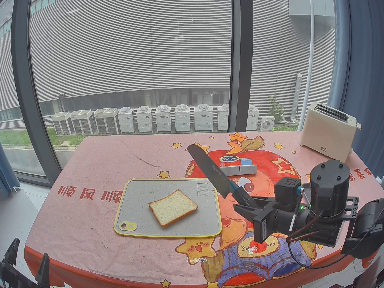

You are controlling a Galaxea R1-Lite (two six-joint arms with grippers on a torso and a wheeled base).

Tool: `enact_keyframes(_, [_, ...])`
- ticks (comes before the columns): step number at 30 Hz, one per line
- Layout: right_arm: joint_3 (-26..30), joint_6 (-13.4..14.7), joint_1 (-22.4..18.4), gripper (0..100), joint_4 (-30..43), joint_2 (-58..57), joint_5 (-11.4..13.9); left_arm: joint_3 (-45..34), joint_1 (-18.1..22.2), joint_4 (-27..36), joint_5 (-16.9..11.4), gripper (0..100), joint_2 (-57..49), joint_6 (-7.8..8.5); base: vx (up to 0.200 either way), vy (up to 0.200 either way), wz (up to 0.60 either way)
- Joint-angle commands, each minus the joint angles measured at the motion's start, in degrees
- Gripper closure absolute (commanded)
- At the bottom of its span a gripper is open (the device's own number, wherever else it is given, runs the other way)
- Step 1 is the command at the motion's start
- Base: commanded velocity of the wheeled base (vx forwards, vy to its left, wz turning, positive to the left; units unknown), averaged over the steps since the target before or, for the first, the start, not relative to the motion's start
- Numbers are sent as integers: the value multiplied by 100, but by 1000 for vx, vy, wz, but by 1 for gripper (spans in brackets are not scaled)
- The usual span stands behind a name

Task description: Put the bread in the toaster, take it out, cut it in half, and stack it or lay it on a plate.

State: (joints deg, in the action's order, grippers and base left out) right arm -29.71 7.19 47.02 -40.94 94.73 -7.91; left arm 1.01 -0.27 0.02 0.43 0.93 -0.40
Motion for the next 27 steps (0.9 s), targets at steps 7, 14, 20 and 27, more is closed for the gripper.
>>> enact_keyframes(7, [150,-60,352,100,51,-280,106,-101,0,6,-16,0,-84,40,0,0,0])
enact_keyframes(14, [220,-130,343,100,15,-306,114,-101,0,6,19,0,-84,23,0,0,0])
enact_keyframes(20, [255,-139,343,100,-11,-245,106,-101,0,6,19,0,-84,-4,0,200,0])
enact_keyframes(27, [255,-139,273,100,-20,-218,106,-101,0,6,19,0,-84,-4,0,200,0])
